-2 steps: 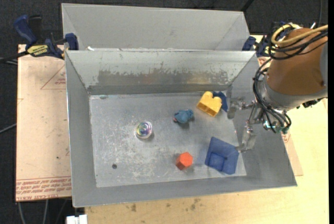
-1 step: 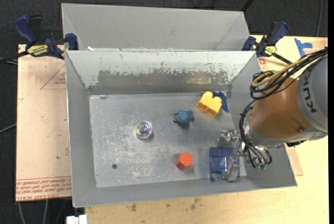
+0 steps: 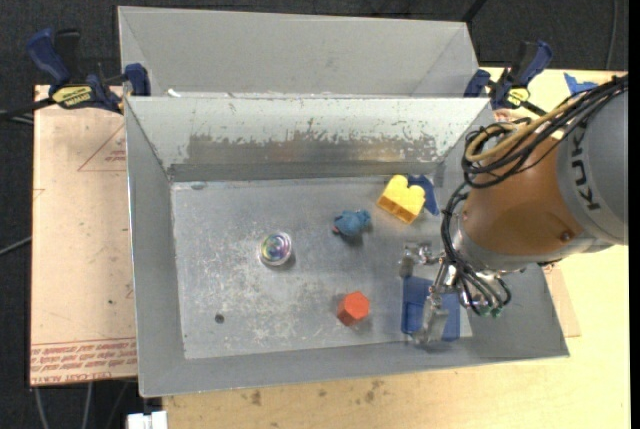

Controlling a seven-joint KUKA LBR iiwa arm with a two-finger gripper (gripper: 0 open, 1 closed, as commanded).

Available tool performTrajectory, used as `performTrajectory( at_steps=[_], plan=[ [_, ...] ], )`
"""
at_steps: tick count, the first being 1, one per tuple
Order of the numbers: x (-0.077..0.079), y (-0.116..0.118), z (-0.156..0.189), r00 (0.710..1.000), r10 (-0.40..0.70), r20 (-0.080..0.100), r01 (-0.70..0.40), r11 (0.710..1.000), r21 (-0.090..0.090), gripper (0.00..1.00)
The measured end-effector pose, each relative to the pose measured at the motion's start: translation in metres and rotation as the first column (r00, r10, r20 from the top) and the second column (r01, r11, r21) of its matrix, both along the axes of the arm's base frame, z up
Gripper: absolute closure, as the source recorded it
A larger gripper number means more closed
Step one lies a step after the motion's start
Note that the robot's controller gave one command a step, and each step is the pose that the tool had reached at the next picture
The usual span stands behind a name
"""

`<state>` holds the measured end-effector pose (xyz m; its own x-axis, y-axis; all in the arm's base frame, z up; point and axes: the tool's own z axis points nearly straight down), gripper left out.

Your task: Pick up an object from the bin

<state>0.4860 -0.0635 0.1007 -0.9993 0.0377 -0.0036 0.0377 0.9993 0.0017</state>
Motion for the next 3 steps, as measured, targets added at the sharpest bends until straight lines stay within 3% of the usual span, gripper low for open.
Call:
performTrajectory(
  at_steps=[1,2,3],
  plan=[
    [0.003,-0.026,-0.001,0.998,-0.058,-0.001,0.058,0.998,-0.001,0.0],
    [-0.003,-0.031,-0.03,0.98,-0.2,0.005,0.2,0.98,0.0,0.0],
    [-0.003,-0.022,-0.031,0.885,-0.465,-0.003,0.465,0.885,0.0,0.0]
  ],
)
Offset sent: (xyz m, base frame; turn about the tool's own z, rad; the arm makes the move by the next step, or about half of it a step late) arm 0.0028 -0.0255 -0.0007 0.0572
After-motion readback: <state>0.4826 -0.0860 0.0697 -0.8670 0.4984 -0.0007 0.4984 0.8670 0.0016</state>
